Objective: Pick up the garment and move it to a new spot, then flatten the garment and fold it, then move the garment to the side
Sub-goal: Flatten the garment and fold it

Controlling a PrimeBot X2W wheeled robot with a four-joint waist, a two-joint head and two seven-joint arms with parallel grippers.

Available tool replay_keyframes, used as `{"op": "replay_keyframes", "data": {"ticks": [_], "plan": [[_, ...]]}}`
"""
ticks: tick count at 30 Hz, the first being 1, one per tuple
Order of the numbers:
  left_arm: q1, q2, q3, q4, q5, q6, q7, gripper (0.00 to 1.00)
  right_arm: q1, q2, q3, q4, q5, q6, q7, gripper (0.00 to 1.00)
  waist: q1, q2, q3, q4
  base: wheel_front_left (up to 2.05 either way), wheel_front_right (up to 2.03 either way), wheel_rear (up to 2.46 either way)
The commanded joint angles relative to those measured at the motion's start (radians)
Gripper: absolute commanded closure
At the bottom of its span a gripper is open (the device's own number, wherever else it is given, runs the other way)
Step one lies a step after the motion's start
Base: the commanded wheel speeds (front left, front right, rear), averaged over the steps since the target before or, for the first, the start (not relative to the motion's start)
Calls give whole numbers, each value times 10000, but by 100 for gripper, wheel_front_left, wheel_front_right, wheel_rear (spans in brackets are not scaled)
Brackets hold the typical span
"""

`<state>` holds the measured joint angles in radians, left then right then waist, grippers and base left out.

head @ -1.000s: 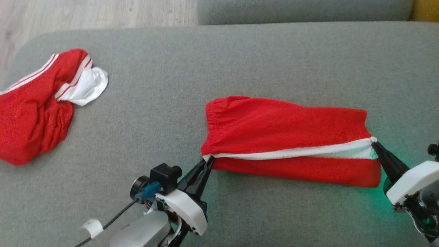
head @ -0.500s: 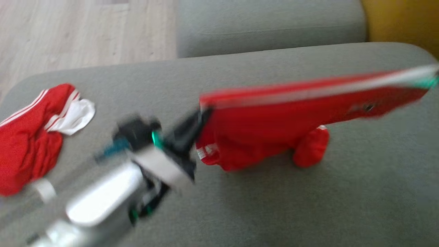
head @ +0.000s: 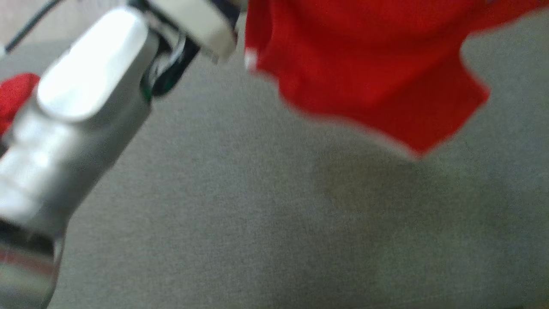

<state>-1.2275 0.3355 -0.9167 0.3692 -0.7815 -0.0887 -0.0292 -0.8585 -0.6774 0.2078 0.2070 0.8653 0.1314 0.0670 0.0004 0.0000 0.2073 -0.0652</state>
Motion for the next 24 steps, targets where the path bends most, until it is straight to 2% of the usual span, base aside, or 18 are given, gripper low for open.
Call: {"op": "replay_keyframes", "data": {"ticks": [1, 6, 10, 16, 24], "plan": [[-831, 130, 422, 15, 180, -22, -228, 100, -288, -155, 23, -66, -99, -7, -142, 100, -4, 0, 755, -136, 0, 0, 0], [-2023, -654, 483, 1936, 932, -120, -1784, 100, -1688, -14, 400, 981, -307, -7, -1010, 100, -4, 0, 1054, -182, 0, 0, 0], [-1782, -831, 231, 2746, 1143, -267, -2168, 100, -1544, -63, 857, 1296, -70, -7, -1338, 100, -4, 0, 954, -240, 0, 0, 0], [323, -866, -1158, 2891, 1065, -406, -2271, 100, 658, -202, 1524, 1491, 582, -7, -1240, 100, -4, 0, 756, -236, 0, 0, 0], [4091, -1282, -3117, 2563, 1029, -417, -2318, 100, 4234, -274, 1559, 1602, 1299, -7, -1666, 100, -4, 0, 107, -274, 0, 0, 0]]}}
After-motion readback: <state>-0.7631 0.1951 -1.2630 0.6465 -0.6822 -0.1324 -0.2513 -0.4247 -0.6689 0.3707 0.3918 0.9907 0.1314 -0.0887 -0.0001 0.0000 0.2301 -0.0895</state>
